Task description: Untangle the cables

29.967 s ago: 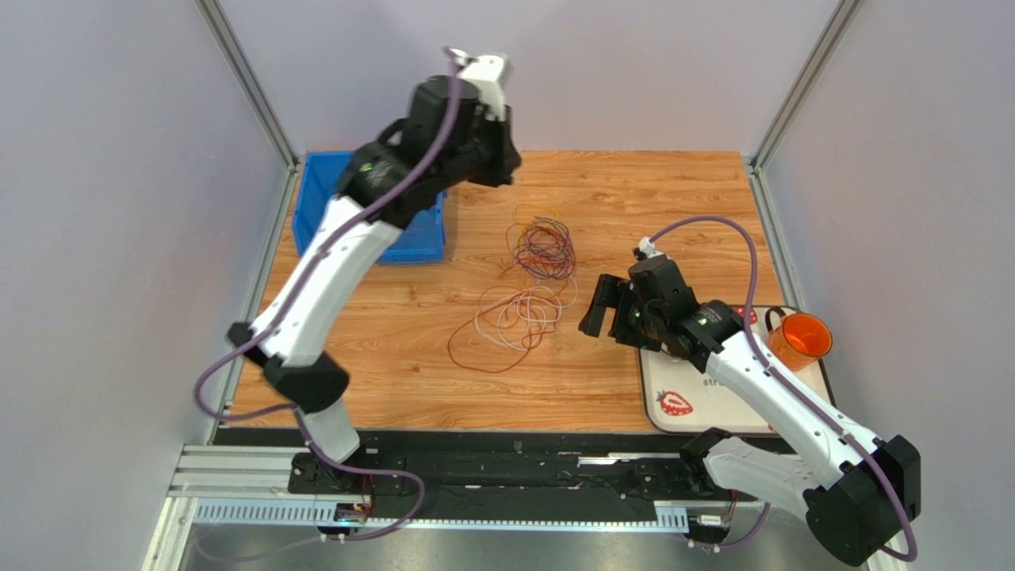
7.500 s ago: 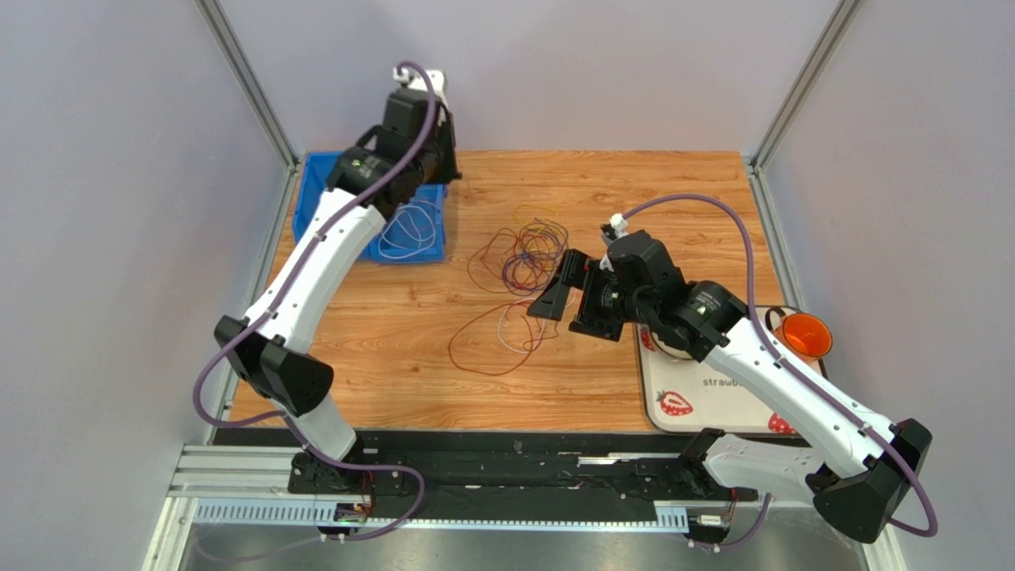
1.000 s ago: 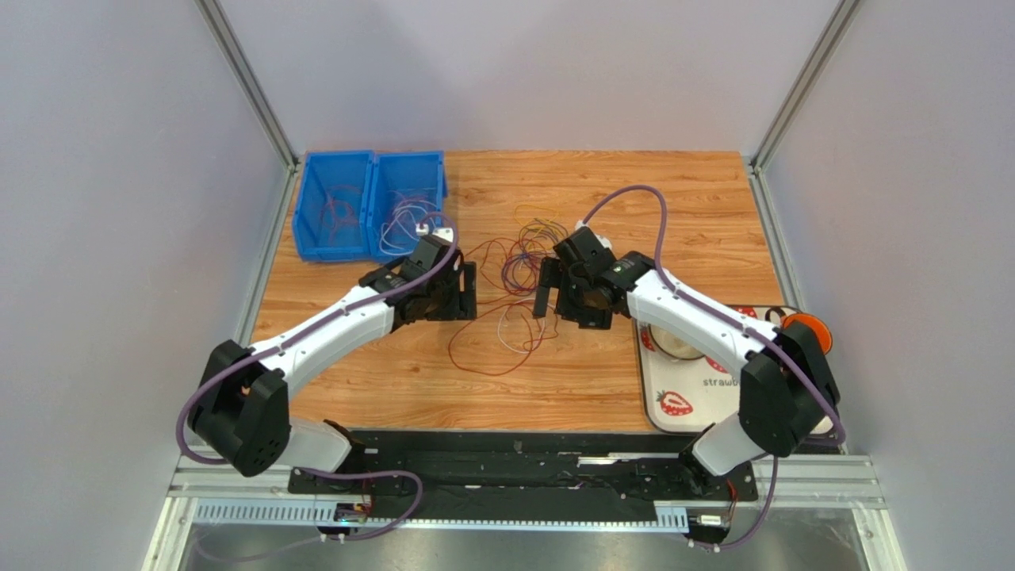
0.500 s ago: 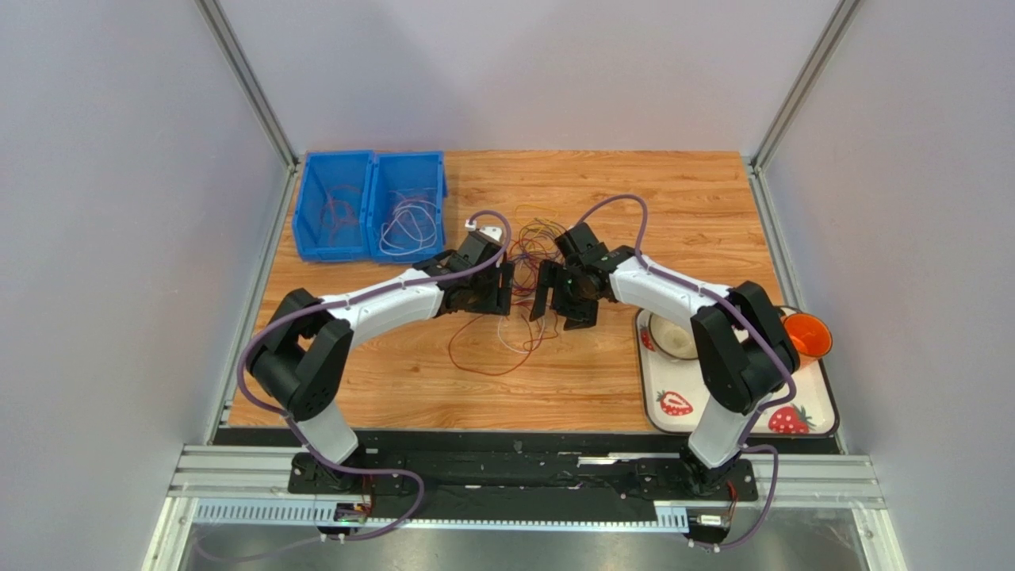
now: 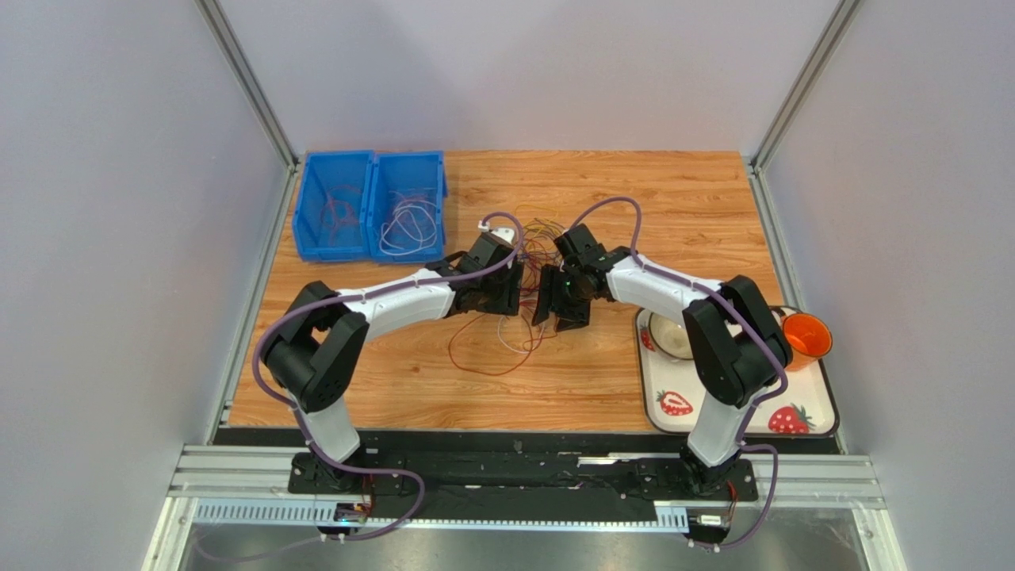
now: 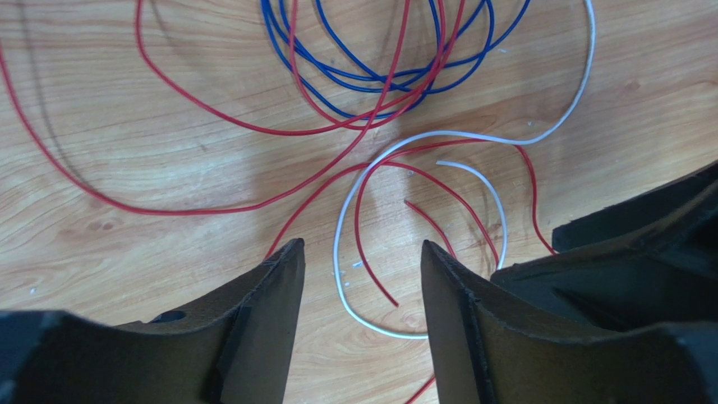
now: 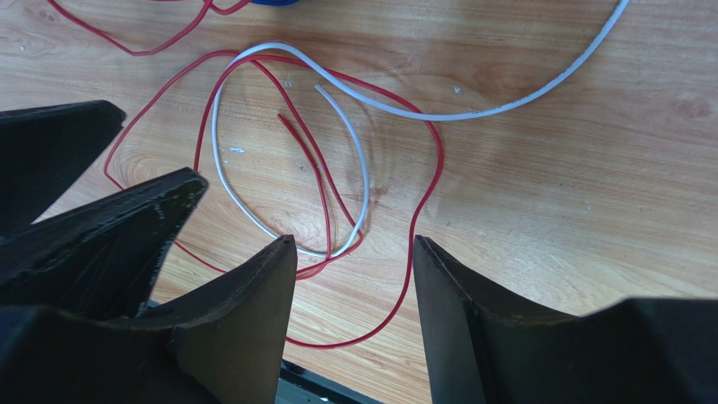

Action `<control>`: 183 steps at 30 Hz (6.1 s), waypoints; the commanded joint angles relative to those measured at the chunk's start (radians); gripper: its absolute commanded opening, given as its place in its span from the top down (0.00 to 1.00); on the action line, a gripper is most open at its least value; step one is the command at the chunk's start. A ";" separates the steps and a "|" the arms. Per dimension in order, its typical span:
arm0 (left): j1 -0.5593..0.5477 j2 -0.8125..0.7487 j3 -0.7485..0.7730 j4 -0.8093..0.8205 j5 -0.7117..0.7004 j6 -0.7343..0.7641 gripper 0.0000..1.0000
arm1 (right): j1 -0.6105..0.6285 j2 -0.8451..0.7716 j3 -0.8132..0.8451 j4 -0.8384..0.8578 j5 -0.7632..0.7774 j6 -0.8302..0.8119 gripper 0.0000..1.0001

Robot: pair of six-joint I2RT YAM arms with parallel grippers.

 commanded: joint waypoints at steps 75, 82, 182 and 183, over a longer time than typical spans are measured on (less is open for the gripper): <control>-0.032 0.030 0.026 -0.335 -0.171 -0.093 0.46 | -0.063 -0.233 -0.095 -0.049 -0.030 -0.040 0.32; -0.032 0.001 -0.026 -0.337 -0.166 -0.109 0.63 | -0.063 -0.222 -0.089 -0.043 -0.042 -0.035 0.32; -0.011 -0.521 0.747 -0.992 -0.506 0.216 1.00 | -0.214 -0.085 0.082 0.122 -0.059 -0.065 1.00; -0.005 -0.524 0.761 -1.022 -0.527 0.221 1.00 | -0.254 -0.095 0.066 0.123 -0.065 -0.060 1.00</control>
